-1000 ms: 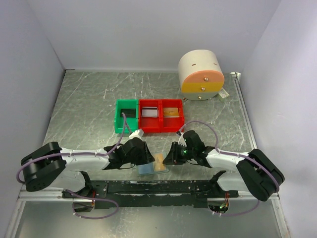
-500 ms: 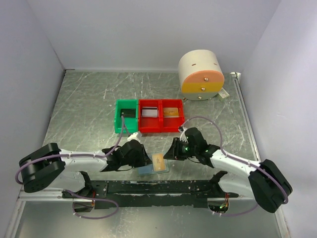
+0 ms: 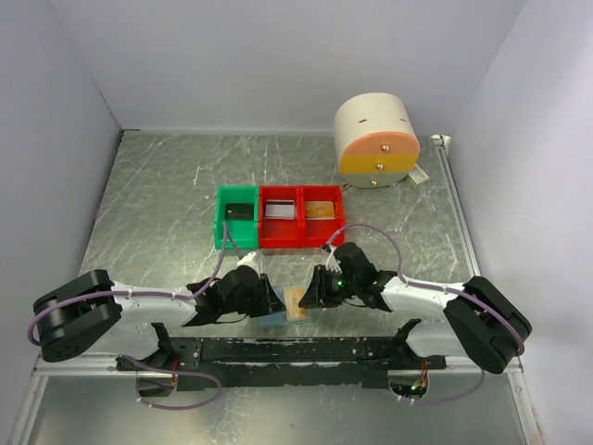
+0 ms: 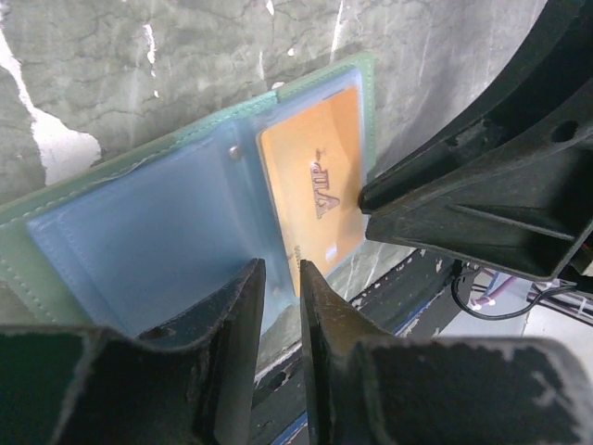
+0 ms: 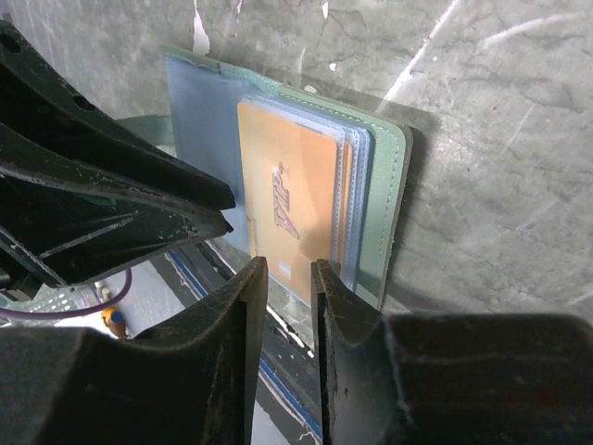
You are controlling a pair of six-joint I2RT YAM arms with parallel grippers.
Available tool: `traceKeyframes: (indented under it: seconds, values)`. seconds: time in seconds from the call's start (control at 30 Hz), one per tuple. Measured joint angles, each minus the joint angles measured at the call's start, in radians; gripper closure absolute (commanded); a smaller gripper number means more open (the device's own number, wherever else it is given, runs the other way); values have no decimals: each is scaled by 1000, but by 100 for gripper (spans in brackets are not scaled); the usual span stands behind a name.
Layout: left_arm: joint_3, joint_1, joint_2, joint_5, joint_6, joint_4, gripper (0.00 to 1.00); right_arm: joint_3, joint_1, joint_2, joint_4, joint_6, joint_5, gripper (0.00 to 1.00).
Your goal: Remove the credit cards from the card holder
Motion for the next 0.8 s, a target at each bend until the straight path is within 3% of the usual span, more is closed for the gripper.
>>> traceKeyframes:
  seconds: [0.63, 0.8]
  values:
    - [0, 0, 57, 17, -6, 86, 77, -14, 9, 41, 91, 29, -11, 73]
    - [21, 0, 64, 8, -14, 45, 72, -15, 9, 44, 100, 31, -15, 73]
